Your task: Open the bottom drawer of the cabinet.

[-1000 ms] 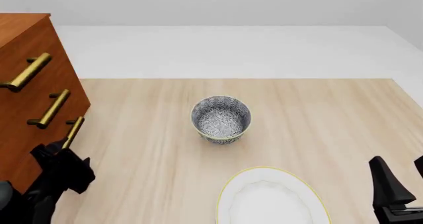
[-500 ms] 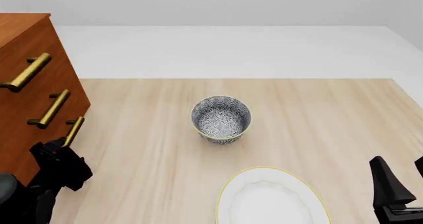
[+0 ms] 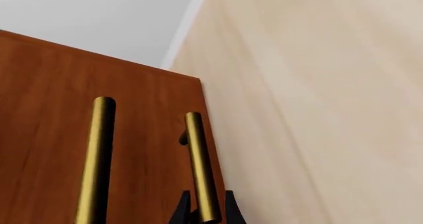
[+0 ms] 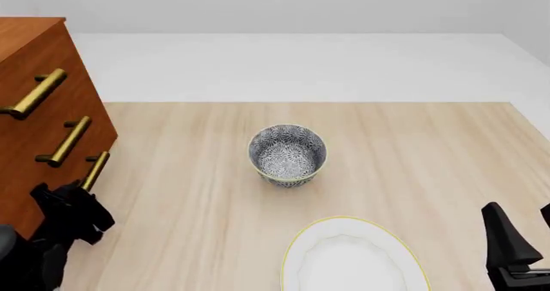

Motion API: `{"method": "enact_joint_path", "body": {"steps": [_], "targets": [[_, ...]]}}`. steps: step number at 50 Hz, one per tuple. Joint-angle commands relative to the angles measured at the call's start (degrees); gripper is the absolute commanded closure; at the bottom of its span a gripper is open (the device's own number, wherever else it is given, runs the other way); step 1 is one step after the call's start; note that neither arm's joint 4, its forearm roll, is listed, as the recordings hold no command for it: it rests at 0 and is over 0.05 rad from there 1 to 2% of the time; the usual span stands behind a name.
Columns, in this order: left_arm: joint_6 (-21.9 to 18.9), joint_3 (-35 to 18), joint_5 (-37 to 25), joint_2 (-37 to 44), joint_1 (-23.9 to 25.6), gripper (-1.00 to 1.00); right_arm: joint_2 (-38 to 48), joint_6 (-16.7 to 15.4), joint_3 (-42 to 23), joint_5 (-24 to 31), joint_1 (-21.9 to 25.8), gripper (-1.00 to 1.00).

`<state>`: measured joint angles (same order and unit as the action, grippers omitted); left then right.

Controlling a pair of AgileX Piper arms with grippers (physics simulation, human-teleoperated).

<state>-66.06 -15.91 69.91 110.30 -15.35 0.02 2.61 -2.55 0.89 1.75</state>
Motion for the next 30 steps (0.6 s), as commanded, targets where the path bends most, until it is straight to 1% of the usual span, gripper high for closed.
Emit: {"method": "enact_joint_path", "body": {"steps": [1,17,24,30], "targets": [[-3.1,0.5,0.0,1.3,-1.8,1.00,0.0,0.2,0.1,-0.1,-0.1,-1.00],[-2.9,1.2,0.0,0.0,-0.8,1.00,0.0,0.6,0.2,-0.4,-0.3,-1.00],[-2.4,2.4,0.0,-2.1,1.6,1.00,0.0,0.7,0.1,-0.3,-0.3,-1.00],[-1.0,3.1,0.0,-3.0,4.6,1.00,0.0,0.7,0.1,-0.3,-0.3,-1.00]]}}
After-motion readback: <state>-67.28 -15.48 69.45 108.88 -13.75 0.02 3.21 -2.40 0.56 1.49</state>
